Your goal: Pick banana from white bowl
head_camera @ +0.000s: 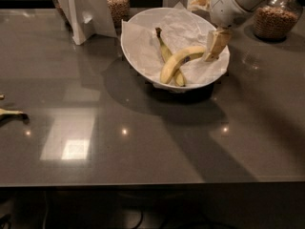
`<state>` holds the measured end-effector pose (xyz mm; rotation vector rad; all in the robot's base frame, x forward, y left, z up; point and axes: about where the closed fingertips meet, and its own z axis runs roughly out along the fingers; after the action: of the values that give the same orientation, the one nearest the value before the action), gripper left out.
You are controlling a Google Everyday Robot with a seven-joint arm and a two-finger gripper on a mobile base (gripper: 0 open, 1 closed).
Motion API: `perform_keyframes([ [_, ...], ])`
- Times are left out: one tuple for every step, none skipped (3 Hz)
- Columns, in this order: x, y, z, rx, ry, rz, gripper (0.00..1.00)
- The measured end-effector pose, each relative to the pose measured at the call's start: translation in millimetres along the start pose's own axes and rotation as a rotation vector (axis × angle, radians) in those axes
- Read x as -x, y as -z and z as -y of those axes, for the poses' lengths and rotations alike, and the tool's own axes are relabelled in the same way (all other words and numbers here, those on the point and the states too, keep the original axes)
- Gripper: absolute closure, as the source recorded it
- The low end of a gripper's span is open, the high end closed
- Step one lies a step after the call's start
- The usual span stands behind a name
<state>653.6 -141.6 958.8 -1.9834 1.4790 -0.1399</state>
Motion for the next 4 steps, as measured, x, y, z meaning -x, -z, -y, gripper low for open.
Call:
perform_keyframes([
  [-11, -18, -8, 0.047, 0.006, -0.003, 0.38],
  [-15, -33, -19, 0.097, 0.007, 0.006, 0.43],
  [-15, -49, -21, 0.129, 0.013, 0.021, 0.42],
  [-14, -66, -18, 0.149, 0.017, 0.034, 0.41],
])
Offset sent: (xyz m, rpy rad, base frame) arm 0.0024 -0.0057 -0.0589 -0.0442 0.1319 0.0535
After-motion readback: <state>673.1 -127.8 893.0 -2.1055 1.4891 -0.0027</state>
